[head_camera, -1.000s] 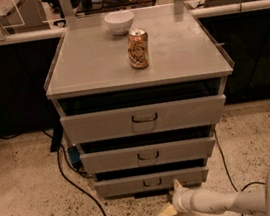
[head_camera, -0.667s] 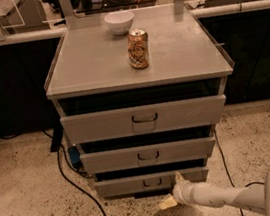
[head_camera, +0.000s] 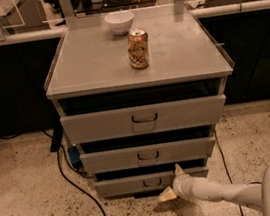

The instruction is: Open bottom drawer

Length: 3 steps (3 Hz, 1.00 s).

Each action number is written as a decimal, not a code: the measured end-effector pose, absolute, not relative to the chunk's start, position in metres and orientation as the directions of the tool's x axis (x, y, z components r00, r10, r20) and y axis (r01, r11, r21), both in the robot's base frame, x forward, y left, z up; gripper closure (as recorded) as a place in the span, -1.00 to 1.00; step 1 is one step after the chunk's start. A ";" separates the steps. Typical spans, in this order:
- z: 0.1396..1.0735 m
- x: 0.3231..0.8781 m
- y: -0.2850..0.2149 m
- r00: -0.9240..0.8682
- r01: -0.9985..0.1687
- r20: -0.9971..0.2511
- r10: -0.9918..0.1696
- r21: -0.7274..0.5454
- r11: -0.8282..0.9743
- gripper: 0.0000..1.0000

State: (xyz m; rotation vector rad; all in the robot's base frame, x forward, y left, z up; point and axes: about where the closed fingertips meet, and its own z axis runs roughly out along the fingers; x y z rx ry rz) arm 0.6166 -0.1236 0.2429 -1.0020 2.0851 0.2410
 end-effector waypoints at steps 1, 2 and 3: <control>0.248 0.659 -0.138 -0.335 -0.692 -0.729 -0.597 -0.240 0.681 -1.00; 0.248 0.659 -0.138 -0.335 -0.692 -0.729 -0.597 -0.239 0.681 -1.00; 0.246 0.658 -0.137 -0.337 -0.692 -0.730 -0.594 -0.236 0.682 -1.00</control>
Offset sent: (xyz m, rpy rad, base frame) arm 0.0383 -0.0122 0.0052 -0.0363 -0.0632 -0.0238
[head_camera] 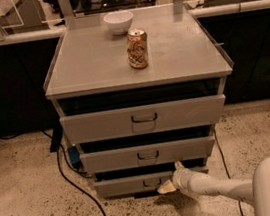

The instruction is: Open bottom drawer

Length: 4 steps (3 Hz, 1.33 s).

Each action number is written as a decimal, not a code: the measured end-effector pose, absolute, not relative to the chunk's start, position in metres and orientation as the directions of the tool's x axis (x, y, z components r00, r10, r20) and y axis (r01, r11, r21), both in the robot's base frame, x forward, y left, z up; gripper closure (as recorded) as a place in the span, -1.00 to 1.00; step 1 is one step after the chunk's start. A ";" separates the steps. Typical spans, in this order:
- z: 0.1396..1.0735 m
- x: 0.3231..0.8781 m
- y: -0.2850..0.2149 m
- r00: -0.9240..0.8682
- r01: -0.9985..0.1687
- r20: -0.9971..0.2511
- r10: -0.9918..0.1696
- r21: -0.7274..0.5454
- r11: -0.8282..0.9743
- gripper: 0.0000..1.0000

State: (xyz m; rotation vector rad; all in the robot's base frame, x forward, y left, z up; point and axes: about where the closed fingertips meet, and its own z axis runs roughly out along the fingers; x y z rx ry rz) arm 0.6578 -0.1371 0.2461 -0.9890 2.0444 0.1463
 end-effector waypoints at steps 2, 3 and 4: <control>0.217 0.666 -0.131 -0.388 -0.704 -0.715 -0.582 -0.178 0.688 -1.00; 0.174 0.660 -0.119 -0.465 -0.723 -0.690 -0.555 -0.065 0.688 -1.00; 0.174 0.660 -0.119 -0.466 -0.723 -0.690 -0.555 -0.065 0.687 -1.00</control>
Offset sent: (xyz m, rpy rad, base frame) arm 0.0293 0.0104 -0.0759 0.0379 0.1823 -0.0120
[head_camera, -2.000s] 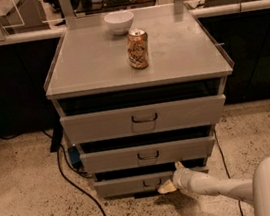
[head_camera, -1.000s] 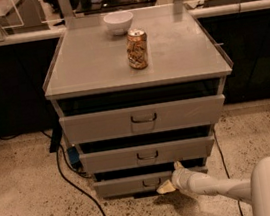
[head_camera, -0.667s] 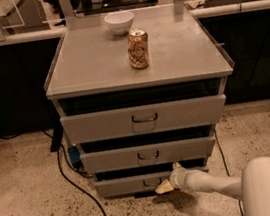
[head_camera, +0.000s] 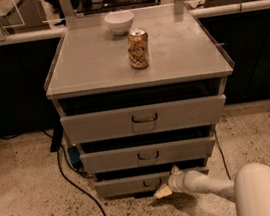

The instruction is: Open bottom drawer

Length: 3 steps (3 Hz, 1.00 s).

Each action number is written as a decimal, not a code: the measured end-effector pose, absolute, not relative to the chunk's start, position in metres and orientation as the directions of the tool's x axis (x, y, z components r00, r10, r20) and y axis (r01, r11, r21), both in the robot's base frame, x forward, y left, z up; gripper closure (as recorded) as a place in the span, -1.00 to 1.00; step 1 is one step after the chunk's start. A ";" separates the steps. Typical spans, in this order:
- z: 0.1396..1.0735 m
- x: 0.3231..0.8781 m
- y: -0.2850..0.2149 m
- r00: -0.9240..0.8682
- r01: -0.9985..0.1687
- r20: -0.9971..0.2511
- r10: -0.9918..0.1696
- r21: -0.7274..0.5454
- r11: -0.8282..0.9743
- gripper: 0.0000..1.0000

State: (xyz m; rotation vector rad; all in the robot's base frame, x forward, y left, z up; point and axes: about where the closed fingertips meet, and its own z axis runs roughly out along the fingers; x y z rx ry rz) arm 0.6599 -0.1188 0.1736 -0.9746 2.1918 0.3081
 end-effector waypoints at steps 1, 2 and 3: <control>0.173 0.629 -0.114 -0.528 -0.740 -0.633 -0.566 0.016 0.673 -1.00; 0.173 0.629 -0.114 -0.528 -0.740 -0.633 -0.566 0.016 0.673 -1.00; 0.165 0.604 -0.111 -0.552 -0.752 -0.608 -0.571 0.066 0.656 -1.00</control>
Offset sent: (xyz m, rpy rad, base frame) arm -0.1148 0.0024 -0.0088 -0.0054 0.3634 0.0457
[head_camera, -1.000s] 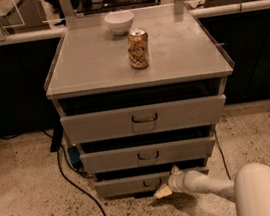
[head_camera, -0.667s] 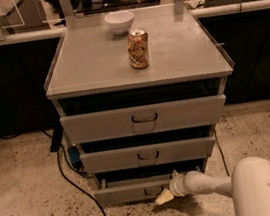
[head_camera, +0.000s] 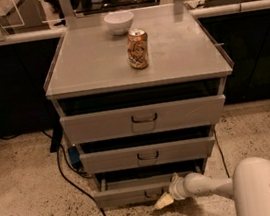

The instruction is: Open bottom drawer

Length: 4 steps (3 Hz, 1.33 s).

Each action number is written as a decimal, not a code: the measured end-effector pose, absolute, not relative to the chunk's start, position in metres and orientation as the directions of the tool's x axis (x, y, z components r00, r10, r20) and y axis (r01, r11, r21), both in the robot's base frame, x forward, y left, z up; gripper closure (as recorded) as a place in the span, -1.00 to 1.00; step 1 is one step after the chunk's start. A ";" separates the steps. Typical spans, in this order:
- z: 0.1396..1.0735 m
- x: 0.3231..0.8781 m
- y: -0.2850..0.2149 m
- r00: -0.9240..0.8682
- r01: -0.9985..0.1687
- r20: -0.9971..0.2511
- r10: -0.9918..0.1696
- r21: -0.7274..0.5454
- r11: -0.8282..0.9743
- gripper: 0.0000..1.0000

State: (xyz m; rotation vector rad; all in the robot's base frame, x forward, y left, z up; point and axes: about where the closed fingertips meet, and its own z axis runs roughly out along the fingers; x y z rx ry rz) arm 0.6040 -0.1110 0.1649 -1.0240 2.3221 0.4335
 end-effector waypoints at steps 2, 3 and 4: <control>0.176 0.568 -0.138 -0.596 -0.708 -0.600 -0.534 0.080 0.701 -1.00; 0.176 0.568 -0.138 -0.596 -0.709 -0.599 -0.534 0.081 0.701 -1.00; 0.168 0.553 -0.132 -0.613 -0.717 -0.574 -0.543 0.116 0.687 -1.00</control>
Offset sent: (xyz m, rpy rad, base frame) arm -0.1645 -0.0408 -0.0076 0.0265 0.1397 -0.0936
